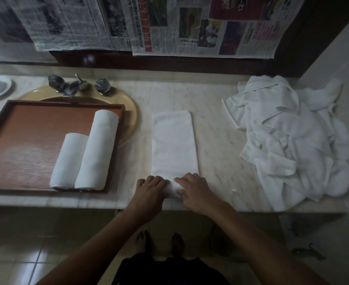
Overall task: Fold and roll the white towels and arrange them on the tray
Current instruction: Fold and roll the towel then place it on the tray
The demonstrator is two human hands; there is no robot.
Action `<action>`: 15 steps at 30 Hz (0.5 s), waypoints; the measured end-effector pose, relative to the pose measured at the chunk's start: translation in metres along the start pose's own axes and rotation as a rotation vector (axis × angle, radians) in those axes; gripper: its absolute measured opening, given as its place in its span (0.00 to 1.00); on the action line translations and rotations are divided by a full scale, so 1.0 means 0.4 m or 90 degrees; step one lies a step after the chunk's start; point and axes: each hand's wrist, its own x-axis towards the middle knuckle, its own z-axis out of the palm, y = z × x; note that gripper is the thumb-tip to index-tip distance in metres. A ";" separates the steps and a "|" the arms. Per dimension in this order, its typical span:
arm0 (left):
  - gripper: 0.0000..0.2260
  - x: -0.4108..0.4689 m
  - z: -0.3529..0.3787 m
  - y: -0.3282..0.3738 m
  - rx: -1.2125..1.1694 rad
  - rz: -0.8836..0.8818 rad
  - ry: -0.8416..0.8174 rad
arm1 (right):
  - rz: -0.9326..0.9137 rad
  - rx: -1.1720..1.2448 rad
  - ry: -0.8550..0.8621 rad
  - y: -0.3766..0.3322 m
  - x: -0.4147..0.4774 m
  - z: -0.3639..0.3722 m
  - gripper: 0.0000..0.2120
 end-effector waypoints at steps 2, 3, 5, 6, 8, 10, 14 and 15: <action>0.18 0.027 -0.019 -0.005 -0.005 -0.009 -0.027 | -0.009 -0.011 0.108 0.000 -0.020 0.026 0.22; 0.18 0.043 -0.029 -0.007 -0.012 -0.023 -0.048 | -0.026 -0.018 0.165 -0.005 -0.033 0.043 0.22; 0.17 0.074 -0.044 -0.013 -0.044 -0.056 -0.094 | -0.057 -0.040 0.242 -0.015 -0.057 0.079 0.24; 0.16 0.087 -0.049 -0.019 -0.071 -0.070 -0.115 | -0.056 -0.060 0.247 -0.019 -0.065 0.093 0.26; 0.17 0.106 -0.051 -0.032 -0.132 -0.099 -0.151 | -0.037 -0.106 0.213 -0.020 -0.070 0.108 0.31; 0.17 0.116 -0.050 -0.040 -0.172 -0.124 -0.136 | -0.023 -0.144 0.174 -0.012 -0.059 0.108 0.37; 0.17 0.109 -0.041 -0.027 -0.114 -0.090 0.043 | -0.028 -0.179 0.139 -0.002 -0.020 0.084 0.44; 0.17 0.104 -0.038 -0.021 -0.084 -0.060 0.076 | -0.030 -0.187 0.132 -0.001 -0.009 0.076 0.45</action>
